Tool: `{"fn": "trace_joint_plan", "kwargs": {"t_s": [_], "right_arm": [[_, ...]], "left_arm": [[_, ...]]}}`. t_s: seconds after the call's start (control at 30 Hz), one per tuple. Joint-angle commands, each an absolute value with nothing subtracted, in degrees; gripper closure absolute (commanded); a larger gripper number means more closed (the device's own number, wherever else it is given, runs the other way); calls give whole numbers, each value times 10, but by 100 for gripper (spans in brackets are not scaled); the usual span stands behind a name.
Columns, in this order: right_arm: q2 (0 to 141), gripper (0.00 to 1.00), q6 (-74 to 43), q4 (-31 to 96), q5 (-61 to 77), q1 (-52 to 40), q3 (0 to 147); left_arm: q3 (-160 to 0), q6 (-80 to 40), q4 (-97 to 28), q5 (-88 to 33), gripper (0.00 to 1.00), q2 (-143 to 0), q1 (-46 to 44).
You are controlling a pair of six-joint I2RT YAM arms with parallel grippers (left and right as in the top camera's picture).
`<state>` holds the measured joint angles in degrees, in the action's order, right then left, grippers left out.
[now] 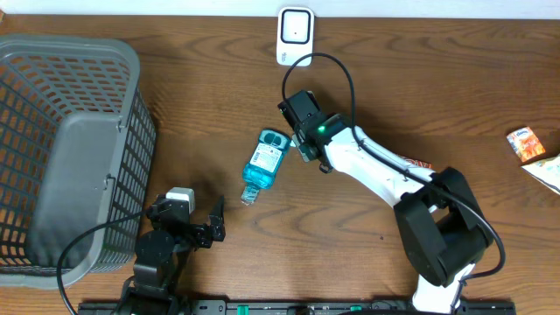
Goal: Scan the item barcode
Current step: 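Close the right gripper on the green wet-wipes package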
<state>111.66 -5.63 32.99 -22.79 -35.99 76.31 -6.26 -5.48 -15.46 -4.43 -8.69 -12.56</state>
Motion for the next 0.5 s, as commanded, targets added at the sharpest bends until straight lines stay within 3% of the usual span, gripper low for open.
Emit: {"fn": "trace_joint_plan", "kwargs": {"t_s": [0.0,0.47], "right_arm": [[1135,36,-24,320,-269,-379,759],[1202,42,-10,286,-371,-412,759]], "left_arm": [[-50,-45,-159,-51,2,-88,-127],[-50,-45,-159,-51,2,-88,-127]]}}
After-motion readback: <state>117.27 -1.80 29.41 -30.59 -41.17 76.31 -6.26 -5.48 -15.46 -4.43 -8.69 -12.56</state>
